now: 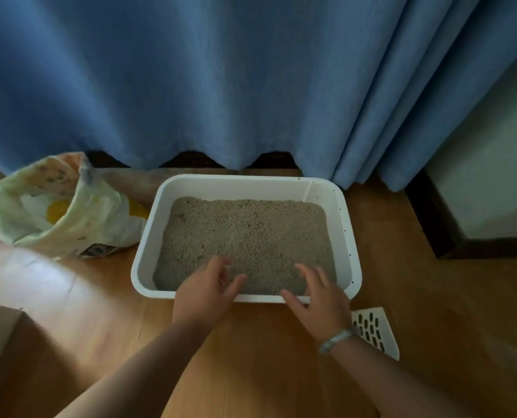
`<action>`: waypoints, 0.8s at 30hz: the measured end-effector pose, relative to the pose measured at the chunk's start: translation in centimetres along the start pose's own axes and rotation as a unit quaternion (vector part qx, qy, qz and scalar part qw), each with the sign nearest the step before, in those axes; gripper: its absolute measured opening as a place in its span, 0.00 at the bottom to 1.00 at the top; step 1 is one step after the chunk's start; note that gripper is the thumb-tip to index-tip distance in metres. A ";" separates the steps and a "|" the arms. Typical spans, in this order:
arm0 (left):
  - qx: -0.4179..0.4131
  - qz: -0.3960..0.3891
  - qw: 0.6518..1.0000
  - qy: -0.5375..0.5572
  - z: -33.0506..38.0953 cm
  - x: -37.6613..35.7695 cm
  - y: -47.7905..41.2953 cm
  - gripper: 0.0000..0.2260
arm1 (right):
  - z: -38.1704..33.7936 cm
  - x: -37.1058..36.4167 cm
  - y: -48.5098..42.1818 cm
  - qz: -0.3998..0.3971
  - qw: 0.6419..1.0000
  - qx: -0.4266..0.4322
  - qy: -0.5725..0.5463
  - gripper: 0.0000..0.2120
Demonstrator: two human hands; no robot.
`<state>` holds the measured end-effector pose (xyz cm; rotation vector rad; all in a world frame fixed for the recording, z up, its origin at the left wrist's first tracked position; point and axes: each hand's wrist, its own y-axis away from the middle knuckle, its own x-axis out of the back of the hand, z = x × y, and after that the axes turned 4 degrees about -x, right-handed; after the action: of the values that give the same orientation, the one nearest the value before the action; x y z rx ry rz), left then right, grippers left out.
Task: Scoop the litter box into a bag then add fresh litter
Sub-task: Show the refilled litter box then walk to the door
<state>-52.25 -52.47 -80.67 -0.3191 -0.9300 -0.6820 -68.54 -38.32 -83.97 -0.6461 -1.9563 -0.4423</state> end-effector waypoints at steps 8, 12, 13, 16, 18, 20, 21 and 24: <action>-0.064 0.097 0.993 -0.005 -0.8 -2.8 3.0 0.17 | 0.9 -0.7 0.7 0.063 0.993 0.098 0.029 0.23; -0.122 0.079 0.980 -0.138 -1.9 -2.9 4.1 0.18 | 1.2 0.1 0.2 0.018 0.992 0.123 0.024 0.18; -0.122 0.067 0.977 -0.164 -2.3 -2.6 4.5 0.19 | 1.2 0.2 0.1 0.013 0.993 0.113 0.025 0.17; -0.116 0.018 0.978 -0.174 -3.2 -1.8 5.3 0.27 | 1.1 0.6 -0.3 0.034 0.996 0.074 0.030 0.11; -0.128 -0.005 0.976 -0.175 -3.8 -1.9 5.7 0.31 | 0.8 0.7 -0.2 0.051 0.996 0.055 0.041 0.09; -0.142 -0.014 0.973 -0.183 -4.1 -2.0 5.9 0.33 | 0.6 0.5 0.2 0.058 0.996 0.038 0.057 0.10; -0.145 -0.019 0.972 -0.187 -4.2 -2.0 5.9 0.33 | 0.5 0.5 0.5 0.060 0.996 0.032 0.058 0.10; -0.149 -0.036 0.969 -0.196 -4.6 -1.8 6.0 0.35 | 0.5 0.5 1.5 0.050 0.996 0.028 0.069 0.14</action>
<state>-46.11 -49.64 -84.54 -0.7080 -1.2194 -0.8446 -68.14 -36.70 -83.72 -0.6573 -1.7905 -0.3579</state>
